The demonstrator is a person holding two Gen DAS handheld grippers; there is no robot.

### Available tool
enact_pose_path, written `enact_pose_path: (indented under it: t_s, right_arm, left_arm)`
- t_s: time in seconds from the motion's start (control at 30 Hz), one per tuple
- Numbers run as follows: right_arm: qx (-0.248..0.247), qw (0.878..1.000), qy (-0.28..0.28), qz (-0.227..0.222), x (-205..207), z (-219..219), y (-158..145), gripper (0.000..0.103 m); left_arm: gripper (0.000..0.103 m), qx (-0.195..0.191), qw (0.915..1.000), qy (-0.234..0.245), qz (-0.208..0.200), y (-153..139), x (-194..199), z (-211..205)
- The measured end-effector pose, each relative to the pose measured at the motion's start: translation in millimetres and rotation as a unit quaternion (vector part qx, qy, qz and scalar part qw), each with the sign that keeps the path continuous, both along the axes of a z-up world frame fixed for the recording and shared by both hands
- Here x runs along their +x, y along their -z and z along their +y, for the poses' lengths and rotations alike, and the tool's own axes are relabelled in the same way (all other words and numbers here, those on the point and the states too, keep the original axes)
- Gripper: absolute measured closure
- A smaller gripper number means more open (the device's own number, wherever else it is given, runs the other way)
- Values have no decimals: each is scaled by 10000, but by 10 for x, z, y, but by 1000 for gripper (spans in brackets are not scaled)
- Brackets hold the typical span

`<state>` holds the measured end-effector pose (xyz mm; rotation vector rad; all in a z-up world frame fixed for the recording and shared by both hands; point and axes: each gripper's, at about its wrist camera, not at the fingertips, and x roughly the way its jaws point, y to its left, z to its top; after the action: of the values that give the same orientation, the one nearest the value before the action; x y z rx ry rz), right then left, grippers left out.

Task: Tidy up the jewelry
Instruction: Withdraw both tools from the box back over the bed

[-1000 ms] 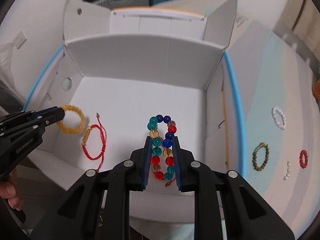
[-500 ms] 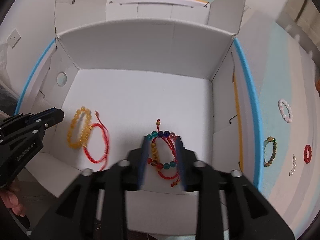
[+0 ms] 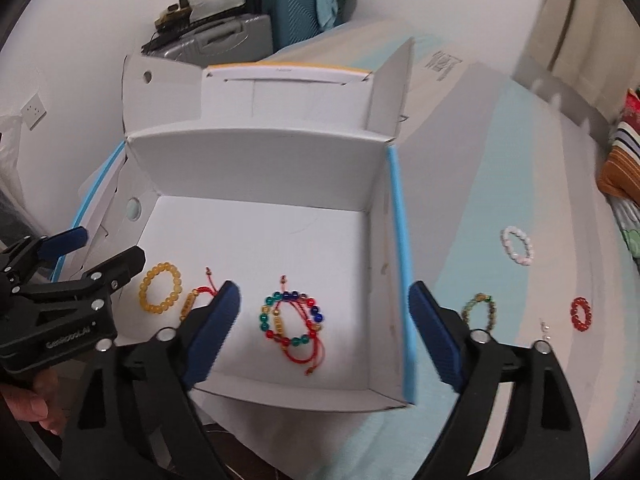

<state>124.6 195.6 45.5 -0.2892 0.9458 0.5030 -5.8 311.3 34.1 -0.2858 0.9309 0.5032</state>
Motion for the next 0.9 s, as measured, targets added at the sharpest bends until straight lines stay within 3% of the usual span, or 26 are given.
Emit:
enact_pose_path:
  t_s: [0.2, 0.9]
  right_arm:
    - [38, 9995, 229, -224, -20, -300, -76, 7]
    - [300, 9917, 1170, -433, -75, -1643, -268, 7]
  left_arm:
    - [6, 70, 9997, 172, -132, -138, 84, -234]
    - [6, 174, 9922, 1140, -468, -365, 411, -1339]
